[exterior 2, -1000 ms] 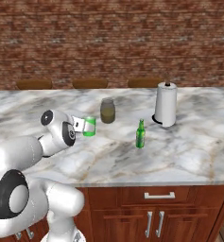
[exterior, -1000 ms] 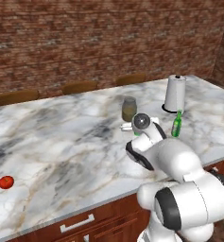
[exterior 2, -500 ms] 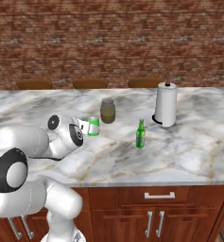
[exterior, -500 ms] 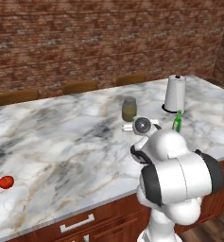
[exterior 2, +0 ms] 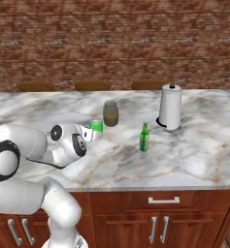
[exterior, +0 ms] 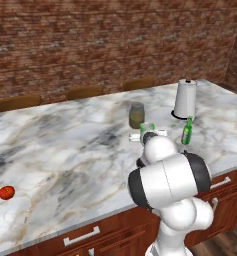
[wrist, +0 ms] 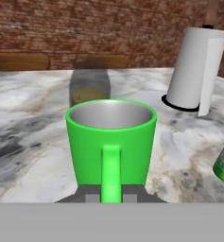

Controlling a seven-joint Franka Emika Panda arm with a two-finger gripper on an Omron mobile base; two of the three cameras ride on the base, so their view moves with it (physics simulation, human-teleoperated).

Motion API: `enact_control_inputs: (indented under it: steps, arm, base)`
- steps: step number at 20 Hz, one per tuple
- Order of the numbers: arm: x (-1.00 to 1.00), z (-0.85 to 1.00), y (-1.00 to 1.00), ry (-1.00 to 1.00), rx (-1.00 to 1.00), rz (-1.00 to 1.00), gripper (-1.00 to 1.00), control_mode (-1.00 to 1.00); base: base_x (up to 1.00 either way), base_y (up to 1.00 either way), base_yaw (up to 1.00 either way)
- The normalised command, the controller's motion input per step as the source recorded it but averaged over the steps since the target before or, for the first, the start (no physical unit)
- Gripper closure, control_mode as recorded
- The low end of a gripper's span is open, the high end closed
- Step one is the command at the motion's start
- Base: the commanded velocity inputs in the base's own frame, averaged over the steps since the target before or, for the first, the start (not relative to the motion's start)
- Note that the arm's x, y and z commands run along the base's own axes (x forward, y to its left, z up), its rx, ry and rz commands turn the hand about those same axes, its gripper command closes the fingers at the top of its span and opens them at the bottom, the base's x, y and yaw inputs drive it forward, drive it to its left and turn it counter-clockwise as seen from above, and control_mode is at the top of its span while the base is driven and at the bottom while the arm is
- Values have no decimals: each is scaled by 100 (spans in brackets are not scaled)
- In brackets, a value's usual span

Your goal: Open the cabinet directly in front. Then move the beer and the mug to the dining counter with the jar on it.

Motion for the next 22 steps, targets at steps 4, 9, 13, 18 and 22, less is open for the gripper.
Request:
enact_control_inputs:
  steps: [4,9,13,18,22]
  arm:
    - [17,-4,0,-5,0,0,100,-100]
    - [10,0,0,-2,0,0,100,-100]
    - [14,0,0,0,0,0,-100,-100]
    - [1,0,0,0,0,0,-100,-100]
    - [0,30,0,0,0,-1,-100,-100]
  base:
    - [0,0,0]
    - [0,0,0]
    - [0,0,0]
    - [0,0,0]
    - [0,0,0]
